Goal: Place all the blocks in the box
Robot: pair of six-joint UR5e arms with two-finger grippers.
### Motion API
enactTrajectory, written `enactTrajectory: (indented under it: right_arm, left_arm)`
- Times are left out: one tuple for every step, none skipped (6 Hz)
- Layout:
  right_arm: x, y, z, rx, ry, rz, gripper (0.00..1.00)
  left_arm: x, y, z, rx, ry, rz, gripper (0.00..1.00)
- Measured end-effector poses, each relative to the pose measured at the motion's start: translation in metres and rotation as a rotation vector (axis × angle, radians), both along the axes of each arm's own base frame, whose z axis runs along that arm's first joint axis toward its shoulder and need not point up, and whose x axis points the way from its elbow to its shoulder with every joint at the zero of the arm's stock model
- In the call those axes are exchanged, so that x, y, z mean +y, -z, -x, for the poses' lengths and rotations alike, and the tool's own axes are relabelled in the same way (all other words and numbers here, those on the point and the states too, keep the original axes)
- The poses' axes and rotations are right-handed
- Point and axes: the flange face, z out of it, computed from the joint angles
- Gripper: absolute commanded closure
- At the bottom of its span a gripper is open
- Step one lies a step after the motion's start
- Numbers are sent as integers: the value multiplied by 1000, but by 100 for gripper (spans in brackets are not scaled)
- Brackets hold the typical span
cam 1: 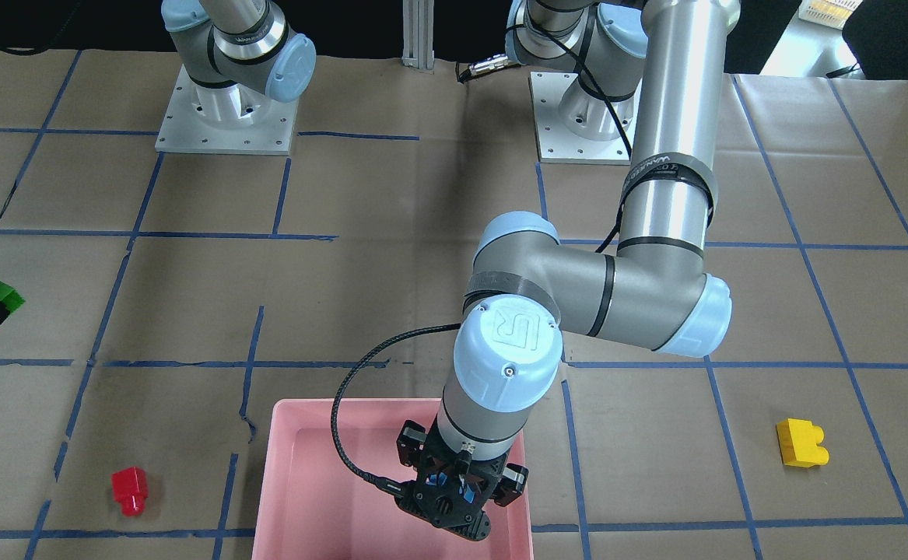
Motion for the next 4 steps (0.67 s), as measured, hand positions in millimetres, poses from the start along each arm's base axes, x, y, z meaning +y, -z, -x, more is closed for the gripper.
enactTrajectory:
  right_arm:
    - [-25,-33,-27,5,-59,15,67]
    - [-48,-57,-60,10,-118,27,67]
    - [-69,-75,-96,15,-176,42,67]
    - [-85,-85,-128,21,-223,60,67]
  left_arm:
    - [-3,8,3,0,-1,8,1]
    - [-3,5,2,-2,-4,14,0]
    - [-4,-2,-9,-3,-16,19,0]
    - [-11,-20,-45,-4,-60,25,0]
